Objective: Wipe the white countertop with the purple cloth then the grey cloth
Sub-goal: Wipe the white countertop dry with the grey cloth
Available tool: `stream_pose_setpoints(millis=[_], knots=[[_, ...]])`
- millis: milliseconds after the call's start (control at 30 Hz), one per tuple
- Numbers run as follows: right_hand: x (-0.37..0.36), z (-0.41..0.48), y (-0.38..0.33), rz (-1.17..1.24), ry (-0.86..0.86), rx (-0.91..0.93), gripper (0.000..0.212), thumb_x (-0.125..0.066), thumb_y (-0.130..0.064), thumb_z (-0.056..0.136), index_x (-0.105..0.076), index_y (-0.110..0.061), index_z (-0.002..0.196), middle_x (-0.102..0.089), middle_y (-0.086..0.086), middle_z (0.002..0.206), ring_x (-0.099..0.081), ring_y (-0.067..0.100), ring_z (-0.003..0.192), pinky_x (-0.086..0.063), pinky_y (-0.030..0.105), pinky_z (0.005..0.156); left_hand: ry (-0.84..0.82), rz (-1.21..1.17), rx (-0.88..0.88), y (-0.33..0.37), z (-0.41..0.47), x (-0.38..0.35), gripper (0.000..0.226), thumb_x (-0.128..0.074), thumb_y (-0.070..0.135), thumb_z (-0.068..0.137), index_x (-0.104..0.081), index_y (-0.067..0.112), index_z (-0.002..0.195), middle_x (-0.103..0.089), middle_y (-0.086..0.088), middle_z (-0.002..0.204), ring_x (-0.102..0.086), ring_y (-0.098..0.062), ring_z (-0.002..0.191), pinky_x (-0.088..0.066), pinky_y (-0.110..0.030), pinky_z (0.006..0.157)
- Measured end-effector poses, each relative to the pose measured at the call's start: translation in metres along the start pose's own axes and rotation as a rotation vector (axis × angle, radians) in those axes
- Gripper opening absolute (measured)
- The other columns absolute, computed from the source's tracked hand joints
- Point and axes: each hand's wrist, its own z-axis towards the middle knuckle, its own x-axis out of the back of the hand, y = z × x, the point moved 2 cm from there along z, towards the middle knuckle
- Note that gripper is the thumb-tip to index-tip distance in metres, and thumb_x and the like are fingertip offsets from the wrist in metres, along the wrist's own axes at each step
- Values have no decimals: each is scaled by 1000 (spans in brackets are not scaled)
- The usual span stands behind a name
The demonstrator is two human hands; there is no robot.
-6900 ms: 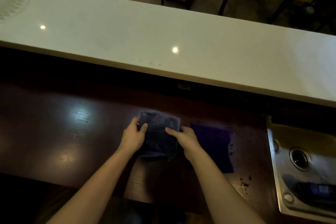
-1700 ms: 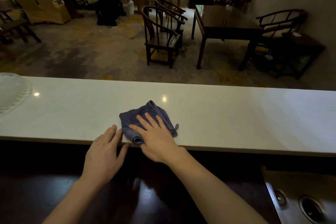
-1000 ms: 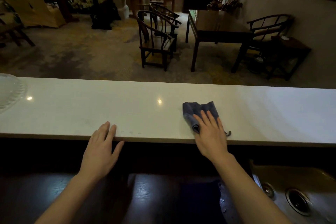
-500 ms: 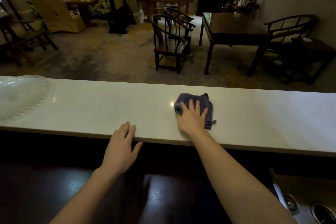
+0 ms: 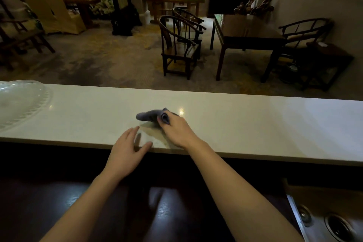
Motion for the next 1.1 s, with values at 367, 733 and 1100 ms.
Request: stream_pose_setpoints(millis=[367,733,1100], knots=[[66,-52,-29,924,-96,-324,28,-58,-41,99,-75,-22,109,-78,4,113,-75,21,106,-61,35,82,-406,-1355,190,70,-4,25,55,-69,53,80,-71,15,119,-68,-9,129,-64,-23,120,-56,-31,89],[26,-151,36,596,68,-273,27,-71,-31,91,-71,-27,117,-77,-5,115,-72,13,108,-57,42,97,-144,-1054,94,43,-84,-29,26,-63,40,90,-72,25,109,-77,-1,109,-72,-17,102,-57,-22,76],[-86,-213,124,382,68,-603,19,-63,-27,98,-60,-19,115,-72,1,111,-70,16,100,-59,45,89,-155,-571,316,-42,-153,-125,9,-57,48,92,-66,45,93,-76,16,89,-71,-2,87,-54,-21,70]])
